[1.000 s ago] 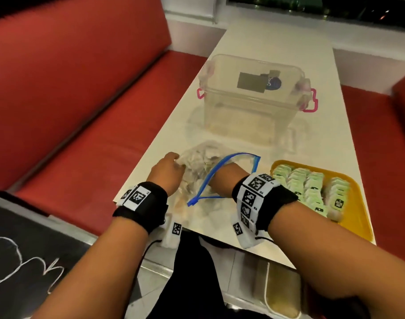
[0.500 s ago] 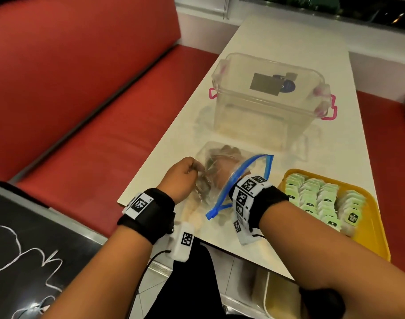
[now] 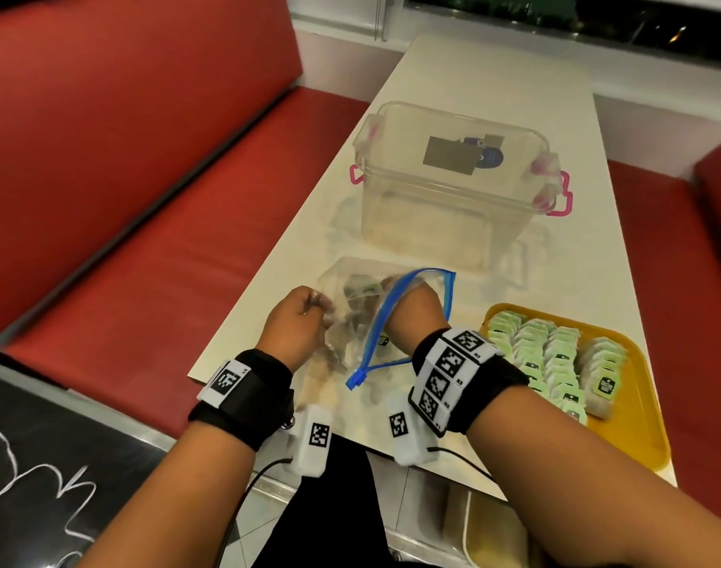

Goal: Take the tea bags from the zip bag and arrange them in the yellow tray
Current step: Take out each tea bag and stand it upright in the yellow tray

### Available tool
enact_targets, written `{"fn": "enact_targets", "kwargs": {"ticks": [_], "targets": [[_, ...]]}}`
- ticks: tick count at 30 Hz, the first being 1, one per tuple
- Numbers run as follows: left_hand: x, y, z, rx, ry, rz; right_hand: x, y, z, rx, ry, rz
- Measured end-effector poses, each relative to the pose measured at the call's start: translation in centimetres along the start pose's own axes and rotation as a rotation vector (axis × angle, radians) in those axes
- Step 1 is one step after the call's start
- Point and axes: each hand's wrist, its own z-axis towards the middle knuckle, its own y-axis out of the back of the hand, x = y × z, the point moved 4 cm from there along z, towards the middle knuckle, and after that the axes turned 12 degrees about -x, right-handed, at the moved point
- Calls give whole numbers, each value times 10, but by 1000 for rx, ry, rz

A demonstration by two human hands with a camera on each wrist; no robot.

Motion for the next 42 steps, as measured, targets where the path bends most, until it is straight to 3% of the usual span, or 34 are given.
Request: {"fn": "enact_targets", "kwargs": {"ticks": [7, 14, 18, 20, 24, 26, 28, 31, 35, 38, 42], "targets": [[3, 6, 5, -64, 14, -3, -7, 25, -21, -112, 20, 385], [6, 11, 10, -122, -15, 65, -29, 54, -25, -220, 21, 403], [-3, 11, 2, -168, -73, 250, -42, 72, -31, -223, -10, 448], [-17, 14, -5, -238, -167, 357, -43, 84, -36, -224, -15, 489], [-69, 9, -34, -321, -514, 392, -45, 107, -44, -186, 2, 553], [-97, -4, -52, -235, -665, 303, -47, 115, -47, -129, 9, 570], [-116, -25, -67, -7, -670, 150, -49, 120, -51, -70, 12, 550], [-126, -63, -85, 352, -432, -74, -50, 129, -58, -37, 61, 477], [-114, -98, -106, 647, -63, -242, -63, 146, -63, -87, 73, 440], [-108, -117, -118, 771, 62, -355, -82, 157, -63, -137, 37, 410], [-103, -136, -126, 799, 132, -437, -103, 167, -61, -159, -8, 408]]}}
